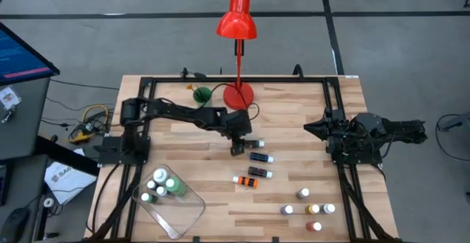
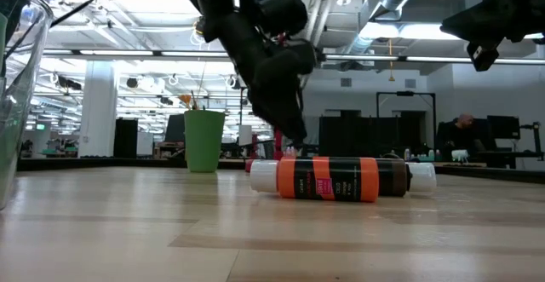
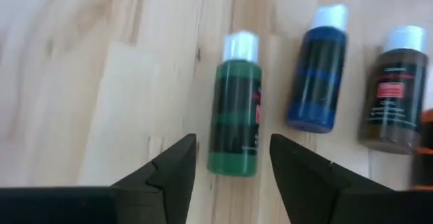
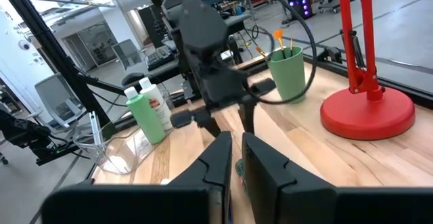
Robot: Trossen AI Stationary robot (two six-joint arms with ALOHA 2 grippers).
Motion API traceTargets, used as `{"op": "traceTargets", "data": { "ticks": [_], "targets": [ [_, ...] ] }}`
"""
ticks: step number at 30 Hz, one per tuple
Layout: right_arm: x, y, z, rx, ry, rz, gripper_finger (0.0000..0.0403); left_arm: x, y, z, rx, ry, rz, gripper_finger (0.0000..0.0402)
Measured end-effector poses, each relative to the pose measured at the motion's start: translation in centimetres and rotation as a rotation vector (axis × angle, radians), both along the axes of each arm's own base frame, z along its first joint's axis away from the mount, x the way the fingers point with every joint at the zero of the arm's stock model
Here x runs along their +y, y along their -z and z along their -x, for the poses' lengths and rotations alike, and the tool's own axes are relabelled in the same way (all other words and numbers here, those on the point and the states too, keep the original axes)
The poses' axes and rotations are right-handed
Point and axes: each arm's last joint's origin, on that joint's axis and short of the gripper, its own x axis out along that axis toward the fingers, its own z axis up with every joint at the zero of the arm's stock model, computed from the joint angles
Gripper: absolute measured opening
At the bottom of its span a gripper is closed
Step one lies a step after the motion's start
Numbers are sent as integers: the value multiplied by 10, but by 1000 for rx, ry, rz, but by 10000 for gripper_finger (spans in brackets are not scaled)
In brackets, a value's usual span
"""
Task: Pick & Place Paint Supplies
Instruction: Put the green coloring bottle into the transparent bin
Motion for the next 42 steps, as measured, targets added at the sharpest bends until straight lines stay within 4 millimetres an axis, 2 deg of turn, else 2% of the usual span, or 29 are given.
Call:
{"op": "traceTargets", "data": {
  "ticks": [3,7,12,17,29,42],
  "targets": [
    [0,0,0,0,0,0,33,-1,-2,3,-52,91,-29,187],
    [0,0,0,0,0,0,31,-3,2,-2,-106,142,0,227],
    [0,0,0,0,0,0,33,-5,16,-13,-152,129,-33,283],
    [0,0,0,0,0,0,32,-3,24,-13,-122,86,-85,299],
    [0,0,0,1,0,0,32,-11,42,-12,-39,105,-74,258],
    [0,0,0,0,0,0,31,-11,45,-9,9,64,-79,149]
  ]
}}
